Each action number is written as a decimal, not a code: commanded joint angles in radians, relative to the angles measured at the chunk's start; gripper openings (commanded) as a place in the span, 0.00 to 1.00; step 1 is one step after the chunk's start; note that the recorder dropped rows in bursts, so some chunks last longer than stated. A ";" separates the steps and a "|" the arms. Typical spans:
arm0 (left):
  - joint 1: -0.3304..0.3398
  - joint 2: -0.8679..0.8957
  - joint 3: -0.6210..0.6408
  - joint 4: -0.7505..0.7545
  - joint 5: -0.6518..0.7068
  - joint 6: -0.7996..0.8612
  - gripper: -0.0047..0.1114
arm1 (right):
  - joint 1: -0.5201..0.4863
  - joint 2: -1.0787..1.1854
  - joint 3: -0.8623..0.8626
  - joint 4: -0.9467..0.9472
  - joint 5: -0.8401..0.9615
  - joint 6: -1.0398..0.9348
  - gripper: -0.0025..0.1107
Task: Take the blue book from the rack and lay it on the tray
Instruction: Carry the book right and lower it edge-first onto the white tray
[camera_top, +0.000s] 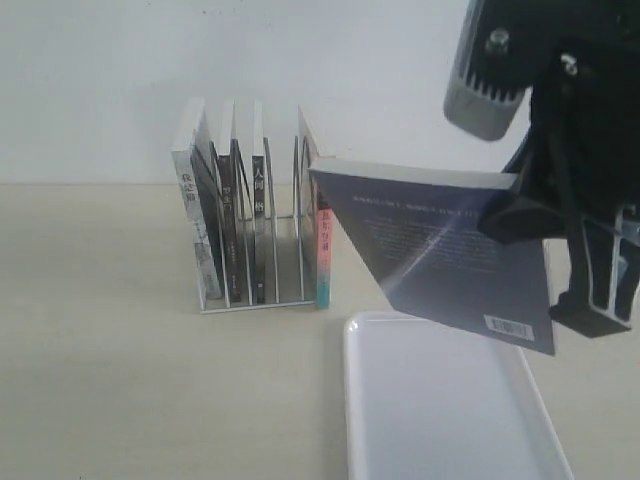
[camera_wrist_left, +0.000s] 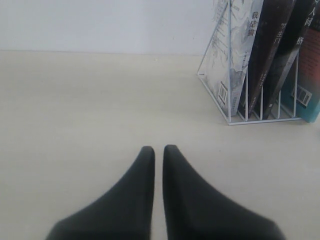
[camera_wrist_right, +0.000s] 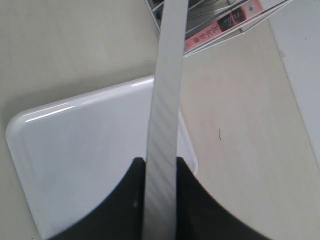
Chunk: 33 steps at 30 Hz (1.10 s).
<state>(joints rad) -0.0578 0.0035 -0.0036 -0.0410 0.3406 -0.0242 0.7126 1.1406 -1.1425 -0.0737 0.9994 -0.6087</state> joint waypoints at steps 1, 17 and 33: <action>0.004 -0.004 0.004 0.001 -0.004 -0.009 0.09 | -0.052 -0.012 0.047 0.090 -0.155 -0.090 0.02; 0.004 -0.004 0.004 0.001 -0.004 -0.009 0.09 | -0.056 0.167 0.121 0.065 -0.301 -0.134 0.02; 0.004 -0.004 0.004 0.001 -0.004 -0.009 0.09 | -0.056 0.287 0.121 -0.026 -0.273 -0.123 0.02</action>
<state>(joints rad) -0.0578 0.0035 -0.0036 -0.0410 0.3406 -0.0242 0.6605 1.4167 -1.0242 -0.0644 0.6834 -0.7381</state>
